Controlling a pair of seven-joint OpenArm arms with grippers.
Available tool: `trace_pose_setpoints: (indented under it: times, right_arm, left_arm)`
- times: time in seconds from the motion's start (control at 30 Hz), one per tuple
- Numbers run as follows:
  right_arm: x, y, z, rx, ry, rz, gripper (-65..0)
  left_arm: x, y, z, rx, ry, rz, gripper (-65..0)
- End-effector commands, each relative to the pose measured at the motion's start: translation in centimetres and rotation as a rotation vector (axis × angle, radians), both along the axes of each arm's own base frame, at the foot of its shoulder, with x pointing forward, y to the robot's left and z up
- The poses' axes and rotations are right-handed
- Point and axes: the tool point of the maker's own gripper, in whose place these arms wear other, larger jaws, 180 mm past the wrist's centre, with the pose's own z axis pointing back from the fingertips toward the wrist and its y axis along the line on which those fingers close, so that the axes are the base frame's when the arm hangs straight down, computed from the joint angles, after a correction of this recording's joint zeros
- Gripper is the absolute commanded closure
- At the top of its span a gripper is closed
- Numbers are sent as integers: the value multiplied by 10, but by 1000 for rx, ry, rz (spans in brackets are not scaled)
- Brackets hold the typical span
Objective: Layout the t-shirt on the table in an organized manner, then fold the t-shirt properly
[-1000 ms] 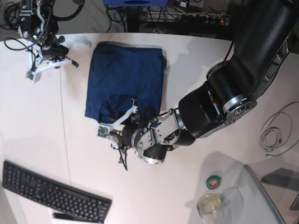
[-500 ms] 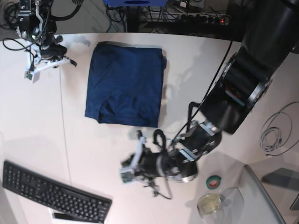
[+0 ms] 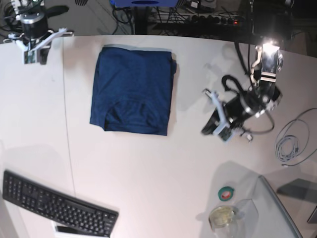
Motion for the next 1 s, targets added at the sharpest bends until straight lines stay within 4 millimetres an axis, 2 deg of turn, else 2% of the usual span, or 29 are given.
trace_pose_setpoints:
  times: [0.0,0.07,0.17,0.23,0.37,0.5,0.63,0.83,0.87,0.97]
  right_arm:
    - [-6,-5,7,-18,-20,14,0]
    - [-19,-16,11,-31,-25,25,0]
    - [-38,-39,20,-53,-43,46,0]
    - [-51,-54,25,-61,-61,27,0]
    - [-70,-75,31,60,-106,-61,0]
    - [-86,-97,13,103,6,-49,0]
    - [-112,-93,-4,149,134,-23,0]
    - [-181,-88,-24,166,393,-61,0]
    - [-197,-86,-30,176,442,-96,0]
    - [-236,-80,-51,214,539,-185,0]
  left_arm:
    - [0,12,10,-9,-30,32,0]
    - [-21,27,4,-2,-9,77,0]
    - [-67,60,-6,23,44,172,0]
    - [-94,72,-7,-19,73,244,0]
    - [-147,106,-6,-148,140,420,0]
    - [-202,123,-18,-230,214,531,0]
    - [-249,142,-37,-324,200,658,0]
    - [-321,175,-75,-378,229,895,0]
    - [-329,175,-82,-370,243,891,0]
    - [-362,149,-111,-330,381,777,0]
